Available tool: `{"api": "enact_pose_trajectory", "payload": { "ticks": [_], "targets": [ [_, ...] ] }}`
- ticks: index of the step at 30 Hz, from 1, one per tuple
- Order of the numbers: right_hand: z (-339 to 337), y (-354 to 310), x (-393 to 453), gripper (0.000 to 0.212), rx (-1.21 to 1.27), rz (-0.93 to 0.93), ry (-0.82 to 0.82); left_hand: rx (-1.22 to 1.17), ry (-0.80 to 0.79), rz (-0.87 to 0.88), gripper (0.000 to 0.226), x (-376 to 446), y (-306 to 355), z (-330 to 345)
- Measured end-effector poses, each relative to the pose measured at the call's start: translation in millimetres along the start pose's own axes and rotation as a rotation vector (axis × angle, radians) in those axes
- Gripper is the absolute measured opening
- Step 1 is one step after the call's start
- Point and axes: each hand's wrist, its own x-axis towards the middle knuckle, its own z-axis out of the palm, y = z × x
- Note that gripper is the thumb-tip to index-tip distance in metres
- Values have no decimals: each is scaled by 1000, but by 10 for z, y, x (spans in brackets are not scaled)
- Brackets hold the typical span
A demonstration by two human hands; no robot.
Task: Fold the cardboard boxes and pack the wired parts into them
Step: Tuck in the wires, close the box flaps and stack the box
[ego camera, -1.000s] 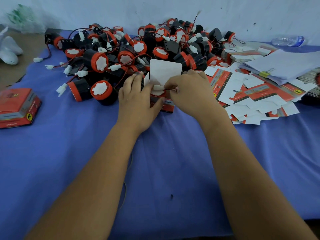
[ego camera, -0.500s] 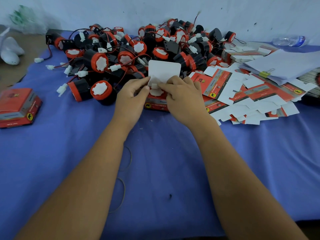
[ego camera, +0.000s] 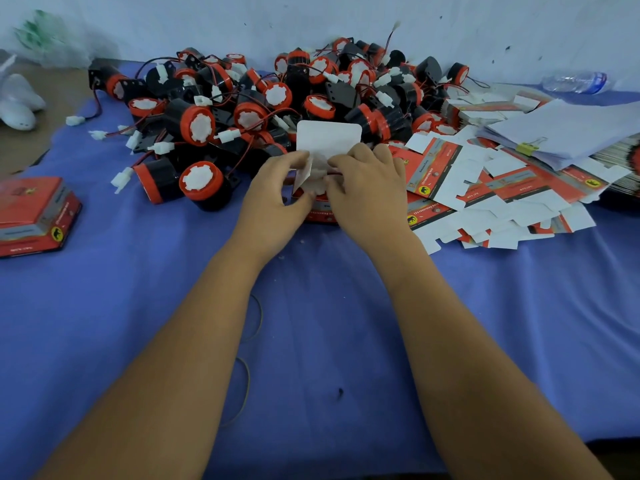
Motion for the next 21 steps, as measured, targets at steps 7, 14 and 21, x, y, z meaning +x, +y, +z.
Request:
{"api": "enact_pose_trajectory", "payload": {
  "ticks": [7,14,21],
  "targets": [
    [53,-65,47,26,90,58,-21,62,-34,26,36,22,0,26],
    [-88,96,43,21,171,-5,-43,268,-81,30,31,14,-24,55],
    [-184,147,7,14,276,-34,-129,350,-59,6,31,-3,21,66]
  ]
}}
